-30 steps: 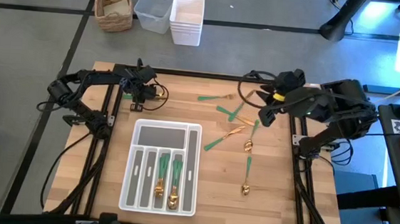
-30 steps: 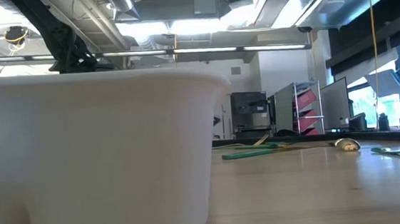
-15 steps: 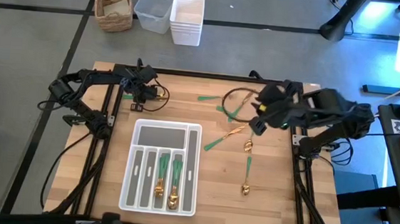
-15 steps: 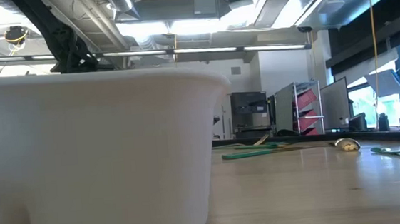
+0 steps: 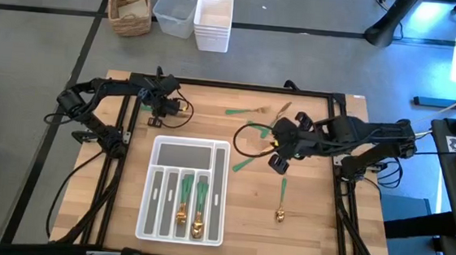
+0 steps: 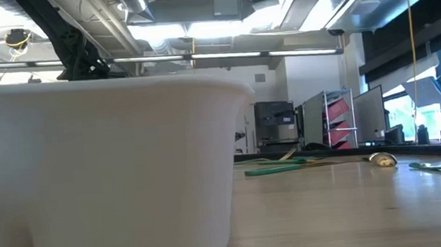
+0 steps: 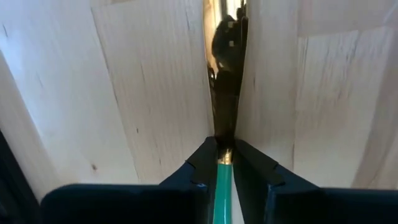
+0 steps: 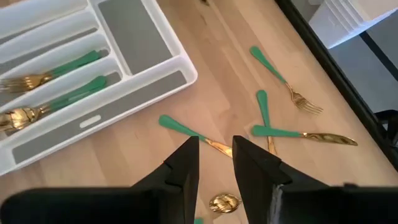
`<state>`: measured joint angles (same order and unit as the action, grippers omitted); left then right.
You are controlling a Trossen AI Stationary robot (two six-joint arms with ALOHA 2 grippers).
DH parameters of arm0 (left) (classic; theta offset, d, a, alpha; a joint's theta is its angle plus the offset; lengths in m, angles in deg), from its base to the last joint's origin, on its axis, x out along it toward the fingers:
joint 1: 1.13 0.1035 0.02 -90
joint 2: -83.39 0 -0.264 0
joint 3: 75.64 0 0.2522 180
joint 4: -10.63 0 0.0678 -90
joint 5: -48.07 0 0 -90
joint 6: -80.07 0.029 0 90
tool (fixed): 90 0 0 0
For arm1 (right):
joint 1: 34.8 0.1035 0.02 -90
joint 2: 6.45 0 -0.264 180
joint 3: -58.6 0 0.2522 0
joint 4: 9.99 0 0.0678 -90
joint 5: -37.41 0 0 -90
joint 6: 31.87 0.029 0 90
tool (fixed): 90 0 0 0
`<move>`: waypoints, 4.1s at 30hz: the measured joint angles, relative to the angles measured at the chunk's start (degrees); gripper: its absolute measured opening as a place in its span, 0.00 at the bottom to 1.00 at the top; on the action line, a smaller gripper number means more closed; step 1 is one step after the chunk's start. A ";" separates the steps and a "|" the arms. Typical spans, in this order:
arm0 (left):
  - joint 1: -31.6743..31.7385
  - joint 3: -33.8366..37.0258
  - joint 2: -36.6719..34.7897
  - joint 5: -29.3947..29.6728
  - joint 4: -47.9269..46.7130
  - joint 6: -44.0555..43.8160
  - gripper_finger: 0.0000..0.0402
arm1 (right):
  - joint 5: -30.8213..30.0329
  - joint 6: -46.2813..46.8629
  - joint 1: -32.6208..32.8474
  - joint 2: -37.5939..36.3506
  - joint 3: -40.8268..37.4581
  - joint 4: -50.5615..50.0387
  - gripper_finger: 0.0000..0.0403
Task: Sort silverware
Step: Put the table knife in the silverware tray
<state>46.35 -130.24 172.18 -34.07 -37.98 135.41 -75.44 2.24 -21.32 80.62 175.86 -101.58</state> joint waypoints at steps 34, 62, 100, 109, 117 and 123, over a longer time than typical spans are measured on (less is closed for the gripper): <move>-0.15 0.51 -5.35 -6.41 1.22 -13.15 0.00 | -0.66 -3.15 -0.02 0.00 -0.50 -0.16 0.25; -0.13 0.13 -1.27 -2.56 1.99 -10.99 0.05 | -0.03 -2.93 -0.02 0.00 -0.50 -0.01 0.25; 0.72 0.52 -4.07 -1.02 3.35 -16.39 0.27 | -0.03 -4.65 -0.01 -0.15 -0.50 -0.03 0.25; 2.67 0.37 -3.91 -1.40 4.34 -18.08 0.26 | -1.58 -10.60 -1.94 -4.10 -0.50 -0.01 0.25; 2.62 0.35 -3.91 -1.87 4.74 -18.18 0.26 | 1.18 -15.17 -9.89 -6.19 -0.48 -0.25 0.25; 2.51 0.35 -3.91 -1.86 5.08 -22.05 0.26 | 4.96 -20.30 -15.62 -6.17 -0.98 0.85 0.25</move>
<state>48.87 -129.89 168.27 -35.93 -32.90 113.36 -70.48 -18.06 -36.94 74.44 174.88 -100.74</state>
